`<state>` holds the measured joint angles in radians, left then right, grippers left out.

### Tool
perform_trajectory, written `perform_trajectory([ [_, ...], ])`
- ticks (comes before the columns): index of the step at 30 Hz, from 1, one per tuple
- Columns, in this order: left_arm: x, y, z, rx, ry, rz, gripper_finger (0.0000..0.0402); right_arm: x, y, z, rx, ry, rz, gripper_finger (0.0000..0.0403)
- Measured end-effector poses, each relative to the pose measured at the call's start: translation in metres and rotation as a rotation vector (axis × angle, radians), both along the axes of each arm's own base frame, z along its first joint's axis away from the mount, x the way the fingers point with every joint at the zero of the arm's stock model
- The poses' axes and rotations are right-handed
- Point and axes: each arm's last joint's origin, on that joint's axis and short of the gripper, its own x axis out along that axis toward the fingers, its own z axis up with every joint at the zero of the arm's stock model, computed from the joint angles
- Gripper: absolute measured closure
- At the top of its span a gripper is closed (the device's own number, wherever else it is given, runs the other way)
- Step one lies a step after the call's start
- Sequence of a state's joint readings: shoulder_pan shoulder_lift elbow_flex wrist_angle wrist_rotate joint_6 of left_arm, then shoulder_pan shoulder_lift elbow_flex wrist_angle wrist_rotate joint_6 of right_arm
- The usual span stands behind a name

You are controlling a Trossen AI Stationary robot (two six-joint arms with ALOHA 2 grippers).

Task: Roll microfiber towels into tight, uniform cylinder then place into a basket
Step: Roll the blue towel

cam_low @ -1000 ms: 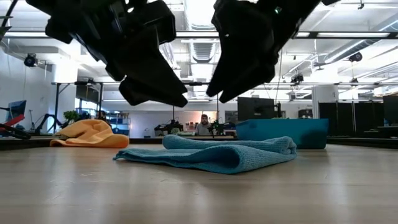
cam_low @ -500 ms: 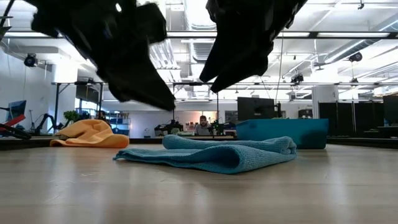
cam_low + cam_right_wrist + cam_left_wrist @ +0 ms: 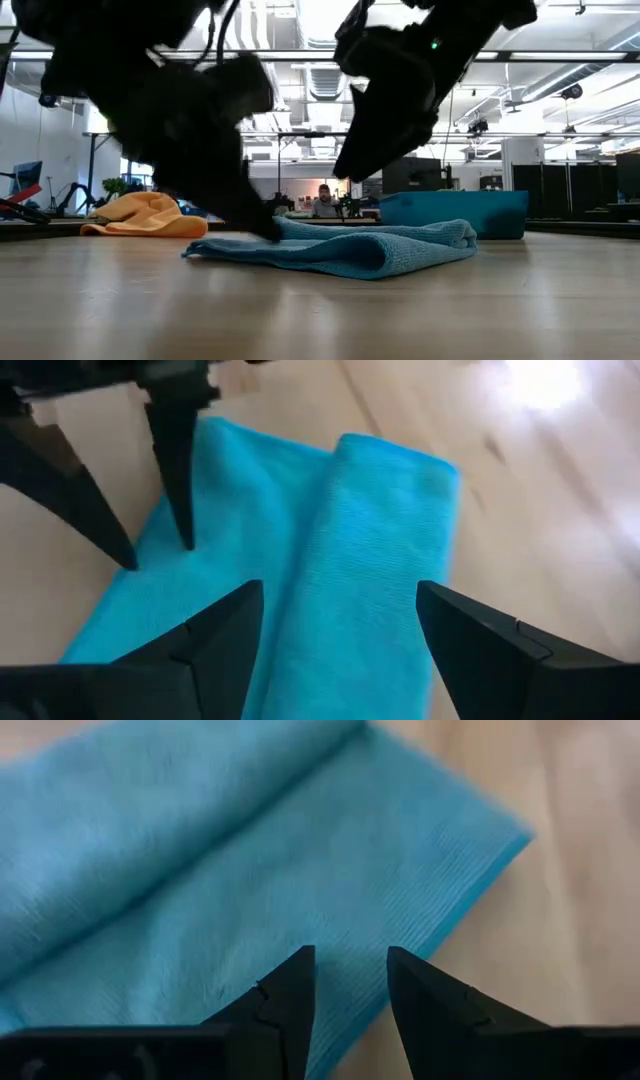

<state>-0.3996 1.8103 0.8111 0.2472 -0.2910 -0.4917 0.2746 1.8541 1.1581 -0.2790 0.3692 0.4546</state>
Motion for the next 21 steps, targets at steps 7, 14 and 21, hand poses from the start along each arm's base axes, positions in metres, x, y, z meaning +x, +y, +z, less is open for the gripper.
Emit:
perform_trajectory([
  [7, -0.002, -0.002, -0.005, -0.045, 0.023, -0.019, 0.029, 0.03, 0.005, -0.035, -0.049, 0.046, -0.052, 0.0143],
  [14, -0.007, -0.012, -0.003, -0.086, 0.036, -0.055, 0.029, 0.045, -0.001, -0.049, -0.065, 0.06, -0.094, 0.0143],
  [21, -0.008, -0.012, -0.002, -0.111, 0.046, -0.05, 0.029, 0.045, -0.004, -0.051, -0.076, 0.08, -0.143, 0.0144],
])
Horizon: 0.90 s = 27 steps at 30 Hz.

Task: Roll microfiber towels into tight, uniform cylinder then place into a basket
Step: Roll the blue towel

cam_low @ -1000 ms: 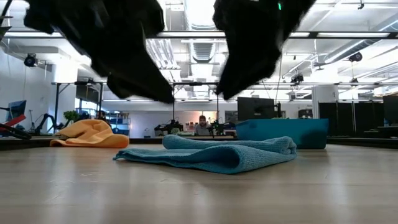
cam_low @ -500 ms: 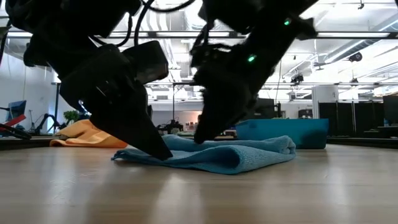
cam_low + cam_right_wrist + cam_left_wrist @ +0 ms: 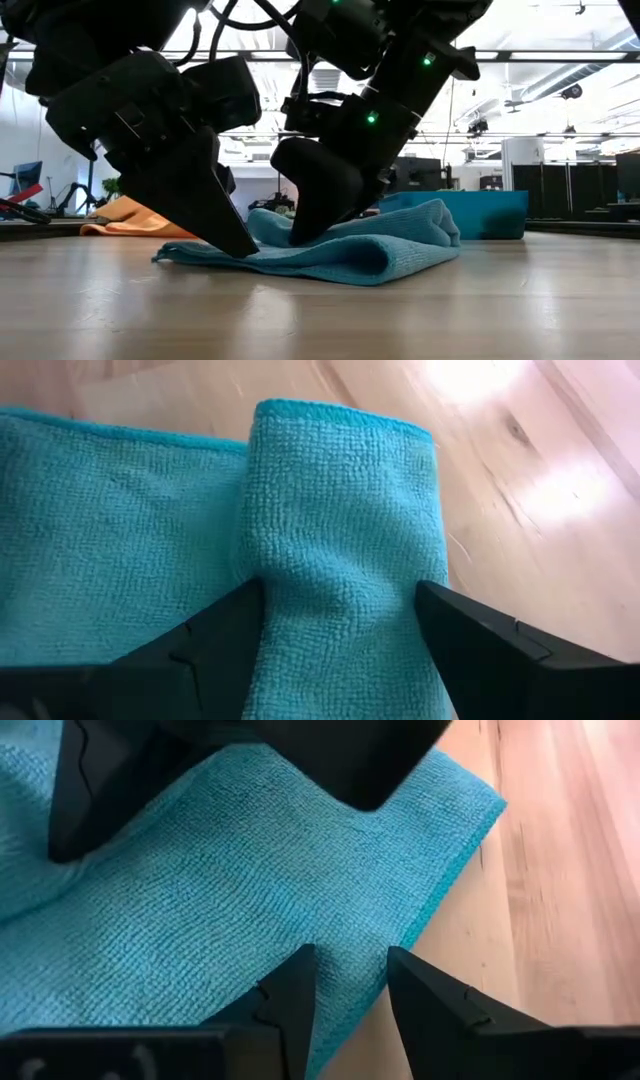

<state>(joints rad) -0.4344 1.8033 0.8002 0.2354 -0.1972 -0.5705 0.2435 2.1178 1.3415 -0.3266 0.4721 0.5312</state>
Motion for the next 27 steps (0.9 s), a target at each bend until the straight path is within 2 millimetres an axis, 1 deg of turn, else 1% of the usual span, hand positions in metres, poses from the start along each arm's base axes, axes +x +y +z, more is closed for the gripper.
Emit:
perform_trajectory([
  [4, -0.001, 0.0, 0.0, -0.001, 0.001, -0.003, 0.029, -0.002, -0.001, 0.005, -0.007, 0.008, 0.009, 0.0145],
  [6, -0.001, 0.0, 0.0, -0.002, 0.002, -0.004, 0.029, -0.002, 0.002, 0.01, -0.013, 0.006, 0.027, 0.0145],
  [11, -0.001, 0.0, 0.001, -0.005, 0.003, -0.01, 0.029, -0.003, 0.015, 0.027, 0.011, -0.071, 0.063, 0.0145],
  [12, -0.001, 0.0, 0.001, -0.004, 0.003, -0.011, 0.029, -0.003, 0.018, 0.028, 0.016, -0.087, 0.072, 0.0145],
  [15, -0.001, 0.0, 0.001, -0.003, 0.003, -0.011, 0.029, -0.001, 0.023, 0.023, 0.023, -0.111, 0.108, 0.0145],
  [18, -0.001, 0.0, 0.001, -0.002, 0.003, -0.011, 0.029, 0.0, 0.024, 0.012, 0.013, -0.094, 0.119, 0.0145],
  [22, -0.001, 0.0, 0.001, -0.002, 0.002, -0.01, 0.029, 0.001, 0.023, -0.002, -0.055, -0.043, 0.146, 0.0146],
  [24, -0.001, 0.0, 0.001, 0.002, 0.0, -0.01, 0.029, 0.002, 0.025, -0.003, -0.097, -0.023, 0.185, 0.0152],
  [27, -0.001, 0.0, 0.001, 0.007, 0.0, -0.004, 0.029, 0.001, 0.026, -0.004, -0.158, 0.001, 0.173, 0.017],
])
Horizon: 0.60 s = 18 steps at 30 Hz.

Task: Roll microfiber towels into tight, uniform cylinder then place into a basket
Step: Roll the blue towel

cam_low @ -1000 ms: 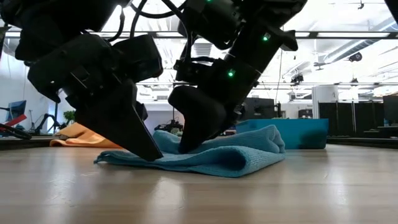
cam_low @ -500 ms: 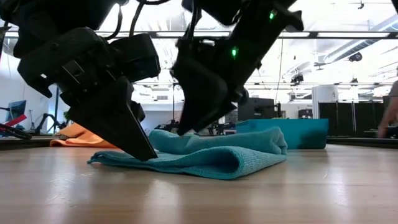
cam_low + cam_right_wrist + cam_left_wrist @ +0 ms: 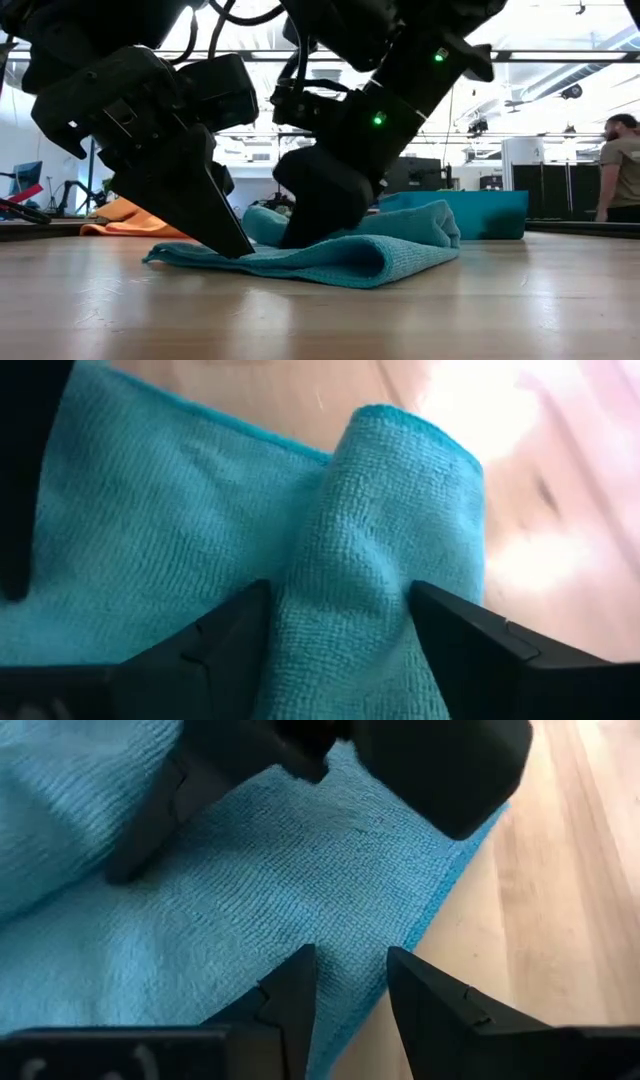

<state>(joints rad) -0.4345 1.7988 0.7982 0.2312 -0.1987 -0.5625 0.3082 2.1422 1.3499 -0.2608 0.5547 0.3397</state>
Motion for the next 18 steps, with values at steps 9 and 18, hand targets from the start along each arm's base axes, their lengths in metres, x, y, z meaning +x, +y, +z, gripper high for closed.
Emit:
perform_trajectory([
  [9, 0.0004, 0.0003, 0.0003, -0.004, 0.001, 0.007, 0.029, -0.003, -0.0022, 0.0006, -0.047, 0.031, -0.01, 0.0266],
  [18, 0.0007, 0.0, 0.0007, -0.006, 0.001, 0.008, 0.029, -0.0105, -0.0035, 0.0058, -0.102, 0.055, -0.067, 0.037],
])
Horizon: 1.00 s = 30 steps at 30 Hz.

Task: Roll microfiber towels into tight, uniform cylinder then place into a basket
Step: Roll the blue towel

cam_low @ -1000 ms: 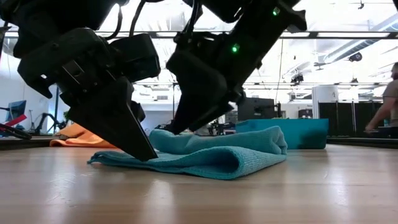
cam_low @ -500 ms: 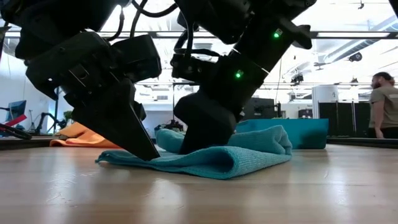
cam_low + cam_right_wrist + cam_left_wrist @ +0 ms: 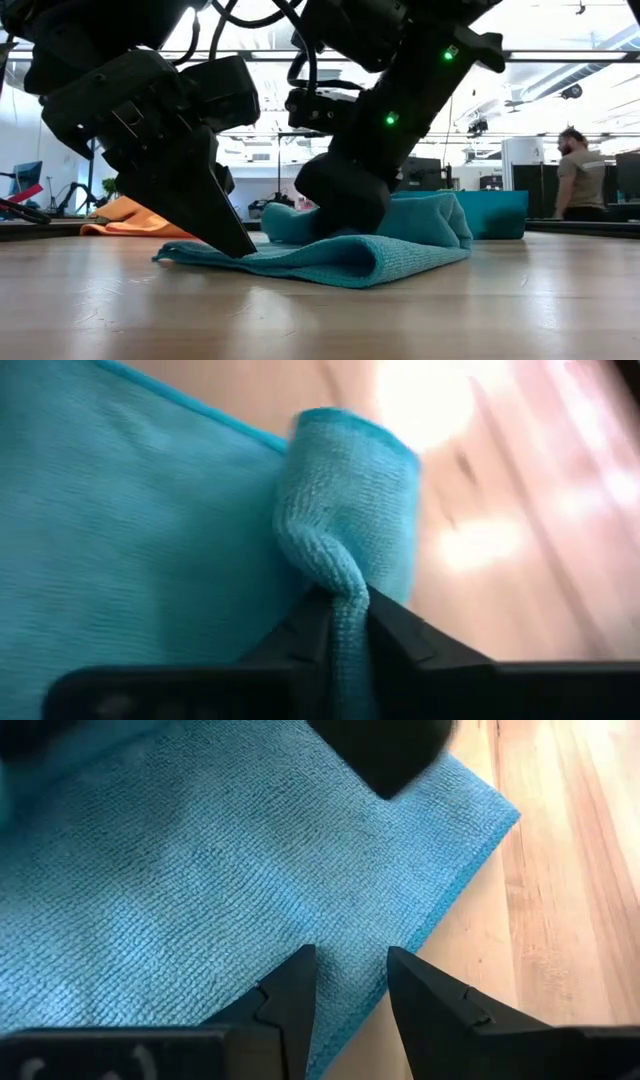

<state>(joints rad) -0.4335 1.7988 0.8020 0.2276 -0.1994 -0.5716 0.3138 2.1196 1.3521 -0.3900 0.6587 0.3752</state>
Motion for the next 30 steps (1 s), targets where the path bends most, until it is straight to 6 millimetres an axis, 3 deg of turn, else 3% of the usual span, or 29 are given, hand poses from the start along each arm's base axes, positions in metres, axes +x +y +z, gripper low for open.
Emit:
perform_trajectory([
  [2, 0.001, 0.0, 0.001, -0.003, -0.001, -0.002, 0.029, -0.002, -0.001, 0.0, -0.02, 0.01, -0.022, 0.0387],
  [11, 0.003, -0.002, 0.003, -0.027, -0.003, 0.012, 0.029, -0.005, 0.003, 0.009, -0.157, 0.02, -0.065, 0.0389],
  [14, 0.003, -0.002, 0.004, -0.03, -0.008, 0.01, 0.029, -0.001, 0.005, 0.014, -0.117, 0.009, -0.042, 0.0389],
  [18, 0.003, -0.001, 0.003, -0.027, -0.004, 0.014, 0.029, -0.001, 0.005, -0.005, -0.068, 0.062, -0.021, 0.039],
  [22, 0.003, -0.001, 0.003, -0.027, -0.004, 0.014, 0.029, 0.0, 0.006, -0.01, -0.031, 0.08, -0.01, 0.0388],
  [30, 0.003, -0.001, 0.003, -0.027, -0.005, 0.014, 0.029, 0.0, 0.006, -0.008, -0.002, 0.055, -0.048, 0.0322],
])
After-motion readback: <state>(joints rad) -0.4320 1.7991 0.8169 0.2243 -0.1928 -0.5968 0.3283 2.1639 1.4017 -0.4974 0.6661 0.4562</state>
